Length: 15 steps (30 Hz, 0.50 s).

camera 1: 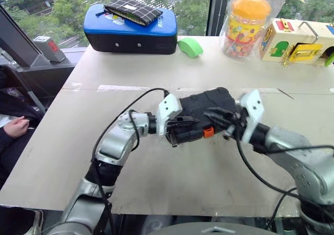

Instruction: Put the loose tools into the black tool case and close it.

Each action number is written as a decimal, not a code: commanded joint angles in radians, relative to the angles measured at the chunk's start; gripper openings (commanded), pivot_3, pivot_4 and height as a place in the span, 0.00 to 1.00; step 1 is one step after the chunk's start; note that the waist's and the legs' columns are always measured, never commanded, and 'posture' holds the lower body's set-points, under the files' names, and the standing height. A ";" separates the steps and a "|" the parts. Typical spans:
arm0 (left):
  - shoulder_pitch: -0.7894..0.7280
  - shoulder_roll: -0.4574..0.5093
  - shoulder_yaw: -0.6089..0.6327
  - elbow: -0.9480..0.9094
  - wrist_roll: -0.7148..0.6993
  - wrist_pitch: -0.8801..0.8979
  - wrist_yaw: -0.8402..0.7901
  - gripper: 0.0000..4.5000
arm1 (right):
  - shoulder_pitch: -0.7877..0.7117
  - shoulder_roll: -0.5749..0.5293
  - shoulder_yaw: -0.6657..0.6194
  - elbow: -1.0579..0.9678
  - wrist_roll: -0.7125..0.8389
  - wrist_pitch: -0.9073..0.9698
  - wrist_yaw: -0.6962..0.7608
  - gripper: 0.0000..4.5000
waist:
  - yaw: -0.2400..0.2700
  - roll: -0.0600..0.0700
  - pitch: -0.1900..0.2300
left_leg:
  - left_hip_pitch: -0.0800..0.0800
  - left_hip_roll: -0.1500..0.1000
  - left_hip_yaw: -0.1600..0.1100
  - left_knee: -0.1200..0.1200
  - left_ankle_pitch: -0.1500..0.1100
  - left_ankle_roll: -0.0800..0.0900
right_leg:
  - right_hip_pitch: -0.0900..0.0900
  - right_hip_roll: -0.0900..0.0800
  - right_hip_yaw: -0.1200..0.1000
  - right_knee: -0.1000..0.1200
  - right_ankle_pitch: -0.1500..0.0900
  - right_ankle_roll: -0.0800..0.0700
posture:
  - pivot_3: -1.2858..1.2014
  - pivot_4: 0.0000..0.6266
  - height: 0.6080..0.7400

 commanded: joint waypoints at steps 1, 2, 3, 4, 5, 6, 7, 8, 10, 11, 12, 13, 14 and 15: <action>0.096 0.057 0.151 -0.172 -0.146 0.123 0.041 0.31 | 0.141 -0.090 -0.134 -0.039 0.014 -0.130 0.118 0.56 | -0.001 0.000 0.001 | -0.004 0.000 0.001 0.001 0.000 0.000 | -0.005 0.000 0.000 0.002 0.000 0.000 | 0.52 0.24 1.00; 0.135 0.080 0.190 -0.217 -0.175 0.144 0.046 0.37 | 0.203 -0.130 -0.180 -0.043 0.017 -0.154 0.165 0.63 | -0.001 -0.001 0.002 | -0.004 0.000 0.000 0.001 0.000 0.000 | -0.004 0.000 0.000 0.002 0.000 0.000 | 0.52 0.24 1.00; 0.172 0.104 0.225 -0.255 -0.202 0.162 0.045 0.44 | 0.267 -0.171 -0.224 -0.046 0.012 -0.179 0.212 0.69 | 0.001 0.000 0.004 | -0.004 0.000 0.000 0.001 0.000 0.000 | -0.004 0.000 0.001 0.002 0.000 0.000 | 0.52 0.24 1.00; 0.214 0.132 0.262 -0.288 -0.221 0.167 0.040 0.53 | 0.340 -0.208 -0.273 -0.043 -0.001 -0.215 0.267 0.79 | 0.003 0.000 0.004 | -0.005 0.000 0.000 0.001 0.000 0.000 | -0.005 0.000 0.001 0.002 0.000 0.000 | 0.52 0.24 1.00; 0.256 0.159 0.297 -0.314 -0.237 0.170 0.036 0.62 | 0.410 -0.235 -0.327 -0.039 0.000 -0.245 0.318 0.89 | 0.005 -0.001 0.005 | -0.005 0.000 0.000 0.000 0.000 0.000 | -0.004 0.000 0.001 0.000 0.000 0.000 | 0.52 0.24 1.00; 0.286 0.180 0.322 -0.328 -0.250 0.170 0.036 0.73 | 0.463 -0.250 -0.372 -0.033 0.010 -0.271 0.352 1.00 | 0.007 0.000 0.005 | -0.005 0.001 -0.001 0.000 0.000 0.000 | -0.004 0.000 0.001 -0.001 0.000 0.000 | 0.52 0.24 1.00; 0.322 0.201 0.352 -0.341 -0.264 0.174 0.036 0.83 | 0.514 -0.254 -0.427 -0.024 0.022 -0.299 0.385 1.00 | 0.009 0.000 0.005 | -0.005 0.001 -0.001 0.000 0.000 0.000 | -0.004 0.000 0.001 -0.001 0.000 0.000 | 0.52 0.24 1.00; 0.367 0.223 0.387 -0.355 -0.274 0.172 0.029 0.94 | 0.559 -0.256 -0.476 -0.017 0.029 -0.325 0.416 1.00 | 0.011 0.000 0.006 | -0.004 0.001 -0.001 0.000 0.000 0.000 | -0.003 -0.001 0.001 -0.001 0.000 0.000 | 0.52 0.24 1.00; 0.509 0.265 0.472 -0.402 -0.270 0.156 0.010 0.97 | 0.670 -0.240 -0.597 0.015 0.009 -0.412 0.493 1.00 | 0.011 0.001 0.006 | -0.004 0.000 0.001 0.001 0.000 0.000 | -0.002 -0.002 0.002 -0.002 0.000 -0.001 | 0.52 0.24 1.00; 0.561 0.278 0.504 -0.415 -0.272 0.147 0.000 0.97 | 0.712 -0.233 -0.637 0.026 0.014 -0.436 0.524 1.00 | 0.011 0.001 0.006 | -0.003 0.000 0.002 0.000 0.000 0.000 | -0.001 -0.002 0.002 -0.003 0.000 -0.001 | 0.52 0.24 1.00; 0.598 0.289 0.523 -0.422 -0.273 0.138 -0.007 0.97 | 0.745 -0.228 -0.664 0.035 0.019 -0.455 0.547 1.00 | 0.011 0.000 0.007 | -0.002 0.001 0.002 0.000 0.000 0.000 | 0.000 -0.002 0.002 -0.003 0.000 -0.001 | 0.52 0.24 1.00; 0.644 0.297 0.539 -0.428 -0.258 0.114 -0.017 0.97 | 0.781 -0.216 -0.696 0.050 0.009 -0.498 0.570 1.00 | 0.013 0.000 0.007 | -0.003 0.001 0.002 0.000 0.000 0.000 | -0.001 -0.002 0.002 -0.003 0.000 -0.001 | 0.52 0.24 1.00; 0.677 0.305 0.549 -0.431 -0.249 0.094 -0.022 0.97 | 0.805 -0.206 -0.718 0.063 0.000 -0.532 0.587 1.00 | 0.018 0.000 0.008 | -0.004 0.001 0.002 0.000 0.000 0.000 | -0.001 -0.003 0.002 -0.004 0.000 -0.002 | 0.52 0.24 1.00; 0.704 0.309 0.559 -0.433 -0.247 0.086 -0.021 0.97 | 0.827 -0.199 -0.736 0.072 -0.002 -0.557 0.601 1.00 | 0.022 0.000 0.008 | -0.004 0.001 0.002 0.000 0.000 0.000 | -0.001 -0.003 0.002 -0.004 -0.001 -0.004 | 0.52 0.24 1.00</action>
